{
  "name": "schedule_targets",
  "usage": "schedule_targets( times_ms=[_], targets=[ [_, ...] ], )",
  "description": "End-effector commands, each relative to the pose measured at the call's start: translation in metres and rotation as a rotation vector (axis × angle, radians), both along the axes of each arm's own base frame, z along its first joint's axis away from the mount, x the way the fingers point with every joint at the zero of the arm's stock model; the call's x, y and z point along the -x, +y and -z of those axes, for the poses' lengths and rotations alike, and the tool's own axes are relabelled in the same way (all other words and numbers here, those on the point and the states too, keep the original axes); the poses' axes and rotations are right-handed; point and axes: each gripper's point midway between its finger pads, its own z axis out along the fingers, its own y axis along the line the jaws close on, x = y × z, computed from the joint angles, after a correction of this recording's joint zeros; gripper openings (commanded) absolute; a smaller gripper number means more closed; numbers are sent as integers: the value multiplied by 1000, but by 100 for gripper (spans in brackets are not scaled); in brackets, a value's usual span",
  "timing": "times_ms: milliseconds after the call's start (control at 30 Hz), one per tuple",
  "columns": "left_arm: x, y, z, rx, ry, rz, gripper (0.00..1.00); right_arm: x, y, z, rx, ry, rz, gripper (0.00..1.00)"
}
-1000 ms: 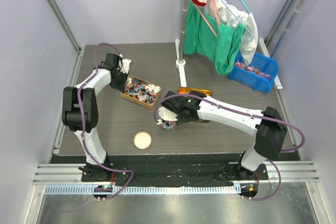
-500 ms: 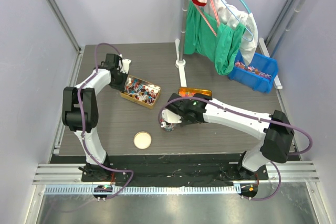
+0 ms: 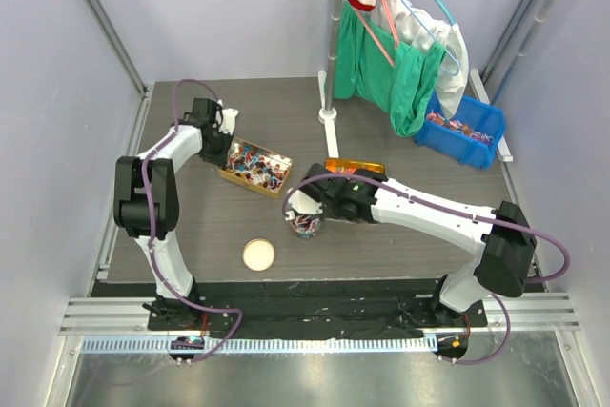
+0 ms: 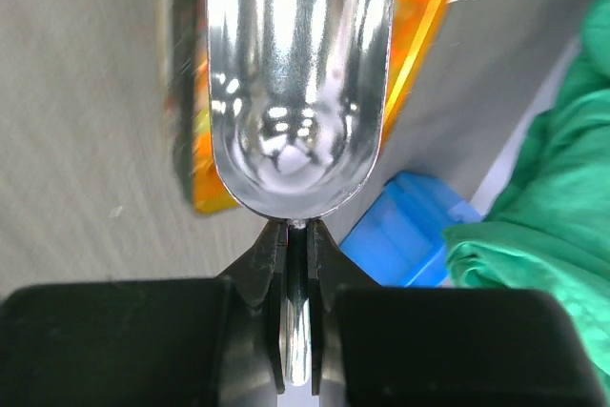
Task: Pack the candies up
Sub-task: Place the fake candies in the packing bottle, then adjust the spatula.
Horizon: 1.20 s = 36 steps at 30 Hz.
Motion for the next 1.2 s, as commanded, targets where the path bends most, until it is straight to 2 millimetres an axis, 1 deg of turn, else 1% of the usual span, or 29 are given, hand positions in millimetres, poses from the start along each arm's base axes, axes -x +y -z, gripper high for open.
schedule_targets(
  times_ms=[0,67,100,133,233,267,400,467,500,567,633,667,733,767,800,833,867,900,967,1000,1033,1067,1100,1133,1167],
  targets=[
    [-17,-20,-20,98,-72,43,0,-42,36,-40,-207,-204,55,1],
    [-15,-22,-19,111,-52,46,0,-47,45,-43,-243,-213,59,1],
    [-15,-23,-16,113,-44,47,2,-48,49,-41,-253,-212,63,1],
    [-14,-22,-15,112,-38,46,7,-50,53,-44,-276,-214,64,1],
    [-13,-22,-10,116,-19,44,12,-52,61,-48,-318,-214,66,1],
    [-13,-22,-9,115,-14,48,14,-52,62,-48,-321,-215,65,1],
    [-14,-21,-4,111,3,41,16,-53,65,-52,-350,-223,69,1],
    [-13,-20,-1,106,10,37,19,-53,67,-51,-359,-221,68,1],
    [-14,-20,-1,106,9,37,22,-53,67,-51,-362,-224,72,1],
    [-14,-20,-1,103,9,35,25,-54,69,-51,-375,-227,73,1],
    [-15,-18,-3,102,0,32,33,-54,71,-51,-388,-229,73,1],
    [-16,-17,-8,104,-14,30,37,-56,71,-51,-391,-234,78,1],
    [-19,-15,-16,117,-38,25,52,-57,73,-47,-393,-238,80,1],
    [-18,-11,-18,122,-44,16,60,-58,72,-46,-390,-243,84,1],
    [-19,-13,-28,148,-68,23,67,-58,72,-42,-384,-240,84,1],
    [-19,-11,-32,155,-78,19,78,-59,72,-41,-385,-244,84,1],
    [-19,-6,-37,162,-94,7,81,-59,71,-40,-385,-246,87,1],
    [-19,-6,-47,178,-122,11,84,-59,72,-39,-385,-246,87,1],
    [-20,-2,-59,205,-153,5,85,-60,74,-41,-399,-251,86,1],
    [-19,-5,-64,226,-162,15,84,-61,73,-42,-402,-256,89,1],
    [-17,-7,-78,298,-187,33,83,-62,75,-44,-413,-260,92,1],
    [-16,-6,-83,339,-195,39,83,-63,75,-44,-414,-261,93,1],
    [-14,-12,-89,383,-210,67,83,-64,76,-45,-422,-267,94,1],
    [-4,-34,-105,506,-219,162,84,-65,76,-44,-420,-270,97,1],
    [3,-41,-111,555,-220,206,84,-66,77,-44,-422,-272,98,1]
  ],
)
